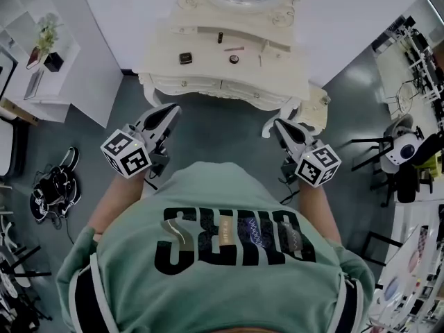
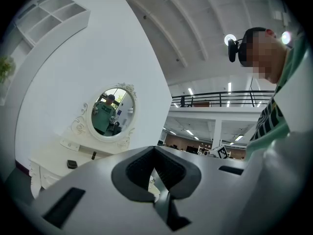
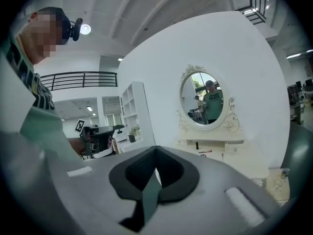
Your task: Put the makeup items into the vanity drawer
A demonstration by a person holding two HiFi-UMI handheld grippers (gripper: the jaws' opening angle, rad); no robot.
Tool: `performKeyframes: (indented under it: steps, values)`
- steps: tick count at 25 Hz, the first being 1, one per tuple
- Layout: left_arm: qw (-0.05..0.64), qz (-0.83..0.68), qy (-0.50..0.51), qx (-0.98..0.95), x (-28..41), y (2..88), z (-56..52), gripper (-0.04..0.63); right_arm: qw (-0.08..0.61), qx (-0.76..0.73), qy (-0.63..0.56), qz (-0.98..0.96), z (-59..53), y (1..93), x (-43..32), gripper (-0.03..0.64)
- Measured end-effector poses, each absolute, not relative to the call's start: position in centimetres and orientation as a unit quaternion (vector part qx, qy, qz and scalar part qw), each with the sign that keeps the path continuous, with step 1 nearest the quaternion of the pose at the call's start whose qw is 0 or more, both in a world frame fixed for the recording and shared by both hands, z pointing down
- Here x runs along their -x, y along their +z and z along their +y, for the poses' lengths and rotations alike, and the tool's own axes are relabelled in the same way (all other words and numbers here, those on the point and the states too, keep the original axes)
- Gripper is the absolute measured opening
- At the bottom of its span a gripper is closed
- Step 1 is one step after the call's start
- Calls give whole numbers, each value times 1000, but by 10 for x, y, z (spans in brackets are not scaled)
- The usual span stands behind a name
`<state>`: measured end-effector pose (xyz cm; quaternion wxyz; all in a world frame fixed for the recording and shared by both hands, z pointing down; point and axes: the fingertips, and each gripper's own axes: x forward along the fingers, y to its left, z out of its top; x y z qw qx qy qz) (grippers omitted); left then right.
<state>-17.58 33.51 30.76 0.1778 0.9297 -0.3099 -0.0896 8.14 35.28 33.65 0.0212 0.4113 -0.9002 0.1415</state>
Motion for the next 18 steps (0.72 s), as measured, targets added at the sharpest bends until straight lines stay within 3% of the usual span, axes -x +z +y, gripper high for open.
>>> performKeyframes:
  steps: [18]
  values:
    - [178, -293, -84, -936, 67, 308, 328, 3, 2, -411, 139, -901, 356, 340, -184, 9]
